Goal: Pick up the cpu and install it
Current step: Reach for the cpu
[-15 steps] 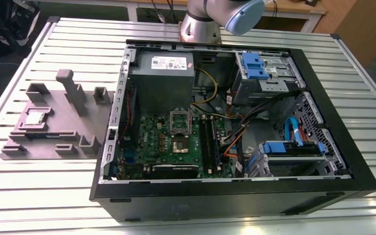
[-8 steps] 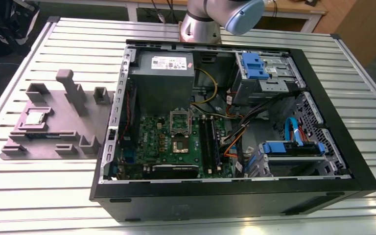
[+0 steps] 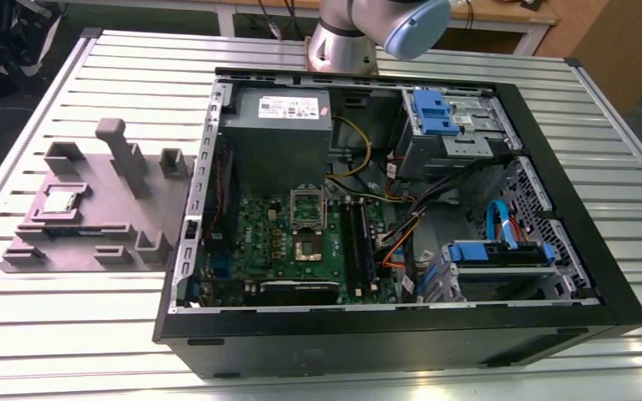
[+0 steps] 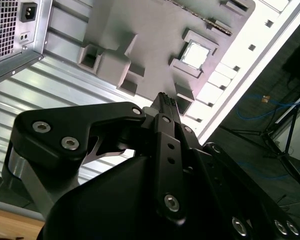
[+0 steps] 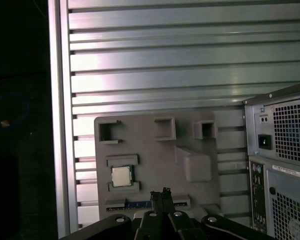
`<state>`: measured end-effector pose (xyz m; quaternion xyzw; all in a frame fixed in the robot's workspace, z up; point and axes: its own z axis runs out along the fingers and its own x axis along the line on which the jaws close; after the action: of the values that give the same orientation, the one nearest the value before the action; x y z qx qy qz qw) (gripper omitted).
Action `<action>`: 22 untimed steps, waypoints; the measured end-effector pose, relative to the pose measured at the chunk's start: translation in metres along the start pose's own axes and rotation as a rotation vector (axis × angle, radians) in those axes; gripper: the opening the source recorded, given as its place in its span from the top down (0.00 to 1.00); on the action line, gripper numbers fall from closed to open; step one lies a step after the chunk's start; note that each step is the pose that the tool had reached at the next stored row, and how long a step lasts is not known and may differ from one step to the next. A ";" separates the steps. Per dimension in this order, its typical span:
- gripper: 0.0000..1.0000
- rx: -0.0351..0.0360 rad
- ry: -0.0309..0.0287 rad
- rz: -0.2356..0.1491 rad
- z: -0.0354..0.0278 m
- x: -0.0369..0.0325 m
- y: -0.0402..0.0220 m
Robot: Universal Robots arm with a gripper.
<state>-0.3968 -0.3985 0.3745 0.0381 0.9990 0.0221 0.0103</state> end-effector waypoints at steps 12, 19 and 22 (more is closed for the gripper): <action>0.89 0.0000 0.0000 0.000 -0.0004 0.0250 -0.0016; 0.89 0.0000 0.0000 0.000 -0.0002 0.0346 -0.0022; 0.89 0.0000 0.0000 0.000 0.0001 0.0378 -0.0025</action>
<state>-0.4347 -0.3981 0.3736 0.0381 0.9990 0.0221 0.0103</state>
